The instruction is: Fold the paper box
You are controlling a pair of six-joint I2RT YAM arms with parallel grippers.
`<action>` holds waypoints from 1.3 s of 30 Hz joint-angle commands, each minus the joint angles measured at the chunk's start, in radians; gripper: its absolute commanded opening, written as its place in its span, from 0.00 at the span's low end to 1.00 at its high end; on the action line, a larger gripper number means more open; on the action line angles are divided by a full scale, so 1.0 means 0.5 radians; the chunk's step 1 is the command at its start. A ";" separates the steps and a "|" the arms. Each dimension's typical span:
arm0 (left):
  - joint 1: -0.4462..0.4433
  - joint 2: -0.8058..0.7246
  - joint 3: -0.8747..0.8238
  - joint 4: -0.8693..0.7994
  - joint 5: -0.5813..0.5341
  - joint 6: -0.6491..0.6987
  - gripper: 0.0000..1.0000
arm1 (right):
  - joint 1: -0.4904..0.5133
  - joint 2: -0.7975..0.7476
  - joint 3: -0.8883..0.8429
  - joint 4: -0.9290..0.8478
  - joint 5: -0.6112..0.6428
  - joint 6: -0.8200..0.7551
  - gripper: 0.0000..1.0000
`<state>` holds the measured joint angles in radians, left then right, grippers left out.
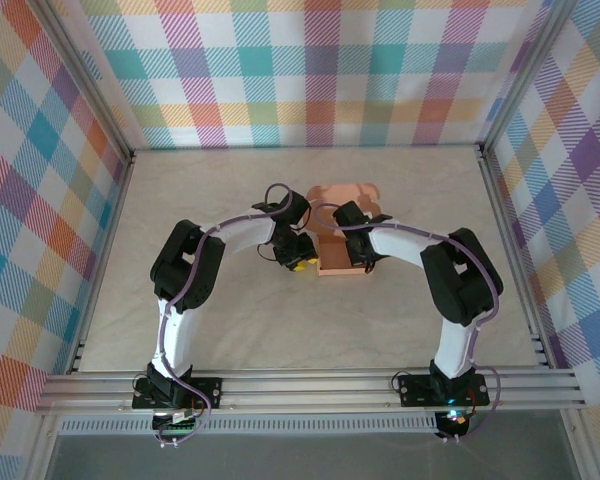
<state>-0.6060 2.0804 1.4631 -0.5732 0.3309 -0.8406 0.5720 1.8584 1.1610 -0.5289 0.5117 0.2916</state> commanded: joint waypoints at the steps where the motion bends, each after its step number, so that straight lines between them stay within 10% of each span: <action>1: -0.006 0.076 0.004 0.014 0.038 0.029 0.31 | 0.061 0.089 0.056 -0.130 0.050 -0.001 0.00; 11: -0.006 0.070 0.008 0.008 0.032 0.038 0.31 | 0.098 0.161 0.143 -0.236 0.176 0.076 0.01; 15: -0.006 0.058 0.004 0.004 0.017 0.039 0.31 | 0.095 0.047 0.094 -0.123 0.065 0.064 0.21; 39: -0.003 0.015 -0.002 -0.025 -0.036 0.060 0.30 | -0.023 -0.145 -0.069 -0.006 -0.241 0.168 0.61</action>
<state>-0.6052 2.0800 1.4631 -0.5739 0.3286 -0.8223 0.5758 1.7996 1.1378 -0.5415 0.4442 0.3492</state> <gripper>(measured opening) 0.305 0.603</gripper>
